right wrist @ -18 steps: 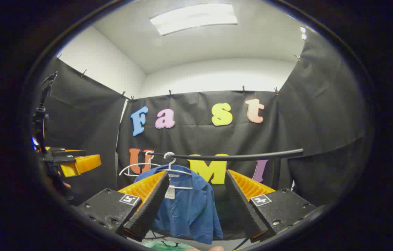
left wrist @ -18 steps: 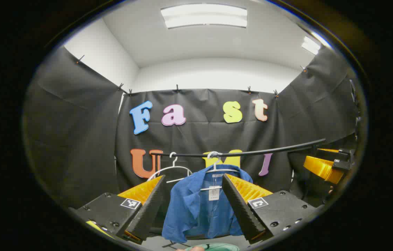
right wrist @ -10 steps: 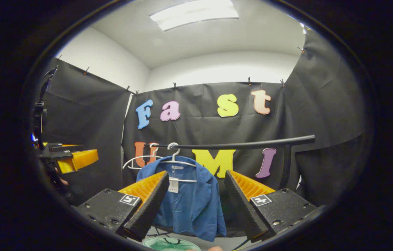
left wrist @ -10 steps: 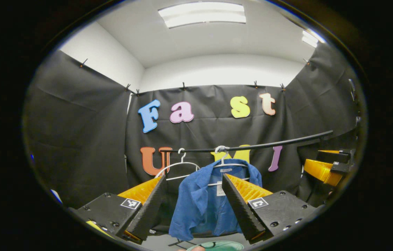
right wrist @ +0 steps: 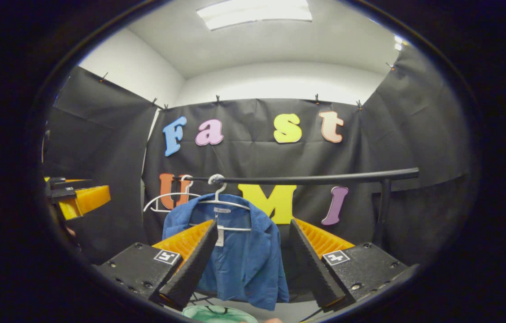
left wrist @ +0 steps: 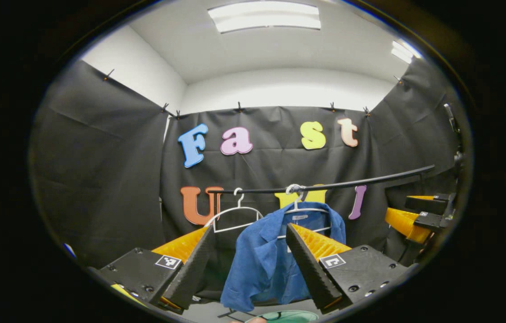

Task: Grasp the clothes on the hanger with both hands and then place them into the laundry hamper below.

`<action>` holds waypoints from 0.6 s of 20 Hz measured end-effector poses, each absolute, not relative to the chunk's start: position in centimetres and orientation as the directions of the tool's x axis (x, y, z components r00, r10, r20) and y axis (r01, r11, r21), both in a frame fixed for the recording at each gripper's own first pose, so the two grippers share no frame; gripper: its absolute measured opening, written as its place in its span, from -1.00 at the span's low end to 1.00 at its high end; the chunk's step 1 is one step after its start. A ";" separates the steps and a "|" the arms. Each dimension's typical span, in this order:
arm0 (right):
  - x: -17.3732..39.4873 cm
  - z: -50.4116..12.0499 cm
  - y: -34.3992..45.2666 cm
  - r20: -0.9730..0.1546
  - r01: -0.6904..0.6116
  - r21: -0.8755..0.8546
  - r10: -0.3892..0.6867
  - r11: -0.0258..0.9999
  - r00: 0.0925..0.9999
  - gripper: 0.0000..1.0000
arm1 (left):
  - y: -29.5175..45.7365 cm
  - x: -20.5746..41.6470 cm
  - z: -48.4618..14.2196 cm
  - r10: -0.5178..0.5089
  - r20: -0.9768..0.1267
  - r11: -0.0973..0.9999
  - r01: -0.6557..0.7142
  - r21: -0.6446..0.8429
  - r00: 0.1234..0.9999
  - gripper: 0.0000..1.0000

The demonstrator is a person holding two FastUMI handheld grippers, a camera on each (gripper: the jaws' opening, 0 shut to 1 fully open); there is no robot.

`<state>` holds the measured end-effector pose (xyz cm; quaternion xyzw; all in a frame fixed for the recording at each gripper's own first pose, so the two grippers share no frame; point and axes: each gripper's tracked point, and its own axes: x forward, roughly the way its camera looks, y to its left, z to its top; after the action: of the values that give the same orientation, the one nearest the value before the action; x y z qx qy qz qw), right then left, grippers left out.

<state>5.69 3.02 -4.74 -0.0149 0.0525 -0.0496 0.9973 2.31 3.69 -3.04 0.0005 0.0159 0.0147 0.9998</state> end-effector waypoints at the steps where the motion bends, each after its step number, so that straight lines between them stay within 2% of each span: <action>1: 6.3 -5.0 3.3 -0.109 0.114 -0.040 -0.118 0.993 0.987 1.00 | 3.7 2.8 -3.6 0.014 -0.041 1.000 -0.014 -0.007 0.999 0.93; 5: 8.4 -7.0 4.5 -0.143 0.172 -0.053 -0.178 0.984 0.974 1.00 | 4.0 4.9 -6.3 -0.033 -0.098 0.999 0.029 -0.043 0.995 1.00; 7: 9.6 -8.4 4.9 -0.167 0.202 -0.040 -0.206 0.979 0.964 1.00 | 4.1 5.8 -7.8 -0.060 -0.120 0.997 0.054 -0.052 0.991 0.84; 10: 11.2 -10.5 5.0 -0.207 0.246 -0.049 -0.251 0.968 0.946 1.00 | 3.6 7.2 -10.2 -0.111 -0.159 0.992 0.100 -0.074 0.981 1.00; 12: 12.1 -12.3 5.0 -0.245 0.259 -0.056 -0.265 0.964 0.933 1.00 | 3.3 8.1 -11.6 -0.128 -0.180 0.990 0.115 -0.077 0.975 1.00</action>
<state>12.14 4.97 -12.34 -0.0111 0.1262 -0.1333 0.9829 8.08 3.25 -11.62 -0.0331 0.0927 -0.0612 0.9933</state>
